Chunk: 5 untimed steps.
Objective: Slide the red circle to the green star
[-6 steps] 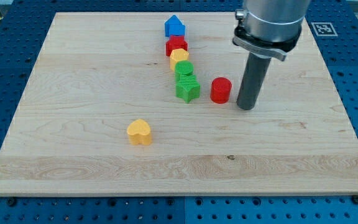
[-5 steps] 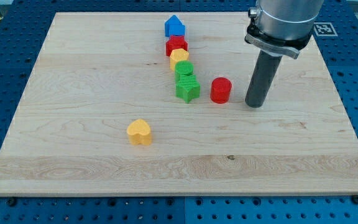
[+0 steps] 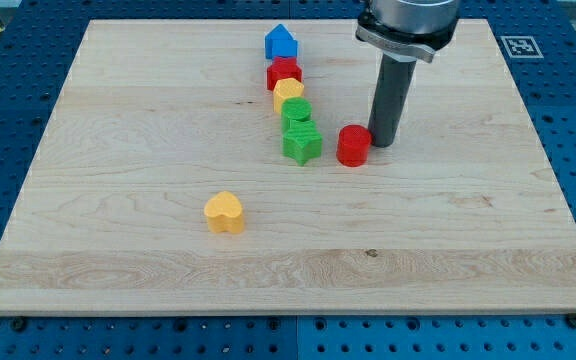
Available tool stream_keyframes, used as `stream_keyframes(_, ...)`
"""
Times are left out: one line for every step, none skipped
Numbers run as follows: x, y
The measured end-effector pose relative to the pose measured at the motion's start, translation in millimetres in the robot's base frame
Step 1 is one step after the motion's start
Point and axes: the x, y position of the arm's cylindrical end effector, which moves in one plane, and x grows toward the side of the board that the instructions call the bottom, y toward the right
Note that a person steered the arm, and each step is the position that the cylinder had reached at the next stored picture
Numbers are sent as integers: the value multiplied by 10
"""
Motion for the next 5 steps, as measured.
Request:
stream_keyframes(107,155)
stream_keyframes(266,155)
stream_keyframes(284,35)
stream_keyframes(284,-121)
stream_keyframes(284,-236)
